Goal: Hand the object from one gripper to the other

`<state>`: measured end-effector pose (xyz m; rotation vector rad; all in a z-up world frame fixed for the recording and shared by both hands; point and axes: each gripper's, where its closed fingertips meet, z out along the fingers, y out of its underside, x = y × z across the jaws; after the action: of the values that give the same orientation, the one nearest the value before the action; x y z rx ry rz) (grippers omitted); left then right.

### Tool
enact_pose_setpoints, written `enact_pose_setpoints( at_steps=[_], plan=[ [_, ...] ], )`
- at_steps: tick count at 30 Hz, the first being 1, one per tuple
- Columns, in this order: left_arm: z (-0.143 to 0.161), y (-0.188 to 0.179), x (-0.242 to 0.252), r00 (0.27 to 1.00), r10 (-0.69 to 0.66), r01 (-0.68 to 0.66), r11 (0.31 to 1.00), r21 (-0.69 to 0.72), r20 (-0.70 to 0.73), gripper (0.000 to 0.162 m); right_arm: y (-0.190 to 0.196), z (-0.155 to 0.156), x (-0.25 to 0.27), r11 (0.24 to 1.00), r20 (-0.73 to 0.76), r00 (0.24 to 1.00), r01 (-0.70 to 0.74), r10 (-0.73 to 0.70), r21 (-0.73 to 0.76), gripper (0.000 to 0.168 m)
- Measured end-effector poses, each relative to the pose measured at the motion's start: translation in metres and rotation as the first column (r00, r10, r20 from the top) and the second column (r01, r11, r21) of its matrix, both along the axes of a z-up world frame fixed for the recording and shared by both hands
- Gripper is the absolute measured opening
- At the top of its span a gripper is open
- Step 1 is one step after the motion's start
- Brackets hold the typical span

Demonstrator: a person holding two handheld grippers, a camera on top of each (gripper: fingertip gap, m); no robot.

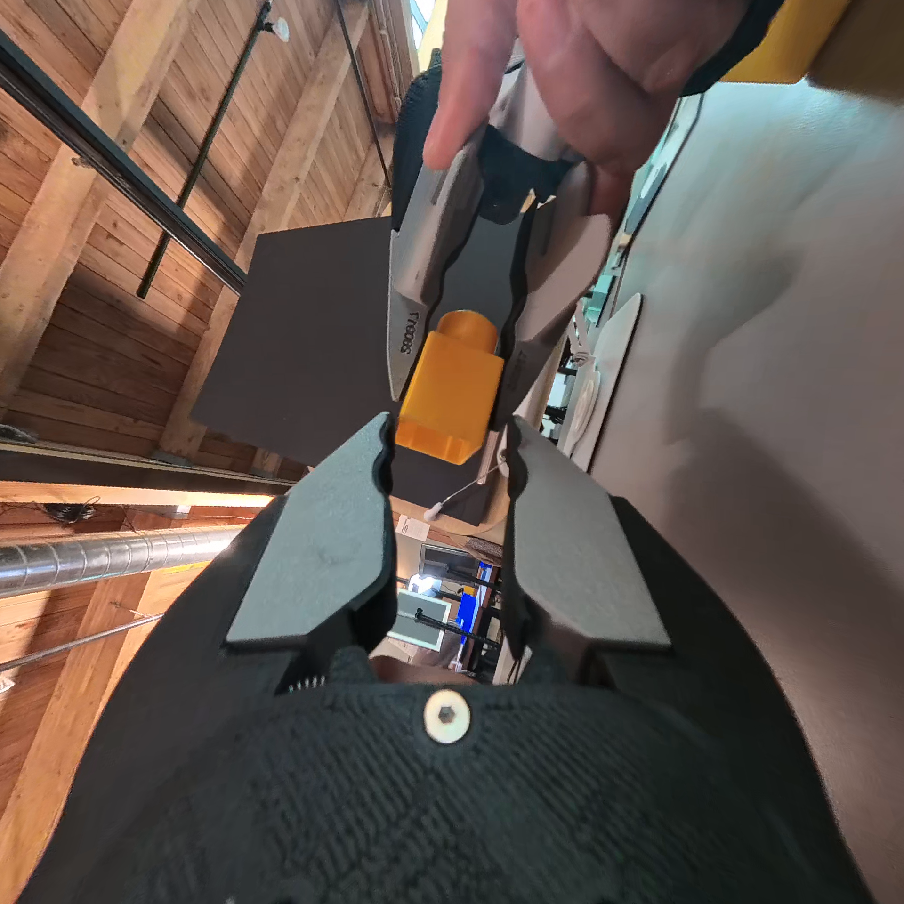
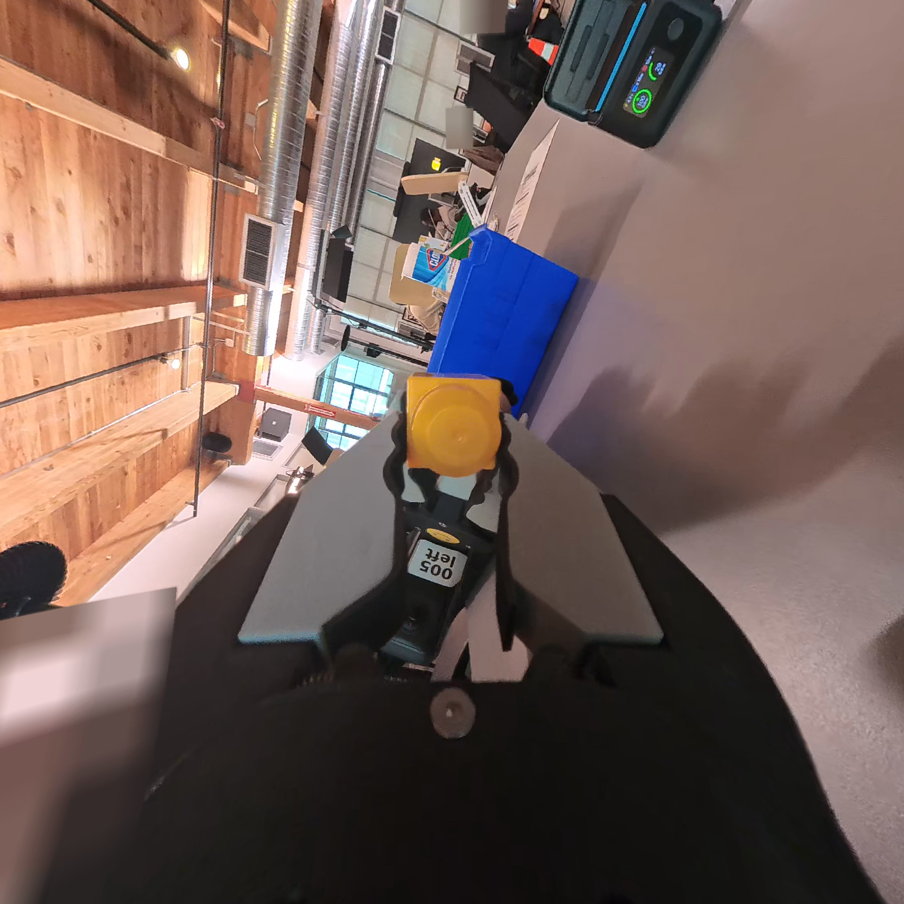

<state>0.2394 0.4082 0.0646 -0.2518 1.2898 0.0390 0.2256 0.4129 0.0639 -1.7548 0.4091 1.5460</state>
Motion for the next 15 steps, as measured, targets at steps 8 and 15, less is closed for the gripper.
enact_pose_setpoints(
  at_steps=[8, 15],
  plan=[
    [-0.005, 0.008, 0.002, 1.000, 0.018, -0.018, 0.999, 0.040, -0.007, 0.058, -0.003, -0.004, -0.010, 0.998, -0.007, 0.998, -0.058, 0.058, -0.025, 0.033],
    [0.001, 0.026, -0.005, 1.000, 0.020, -0.021, 0.991, -0.131, -0.012, 0.034, -0.001, 0.002, -0.006, 0.998, -0.023, 0.999, -0.040, 0.041, 0.042, 0.034]
  ],
)
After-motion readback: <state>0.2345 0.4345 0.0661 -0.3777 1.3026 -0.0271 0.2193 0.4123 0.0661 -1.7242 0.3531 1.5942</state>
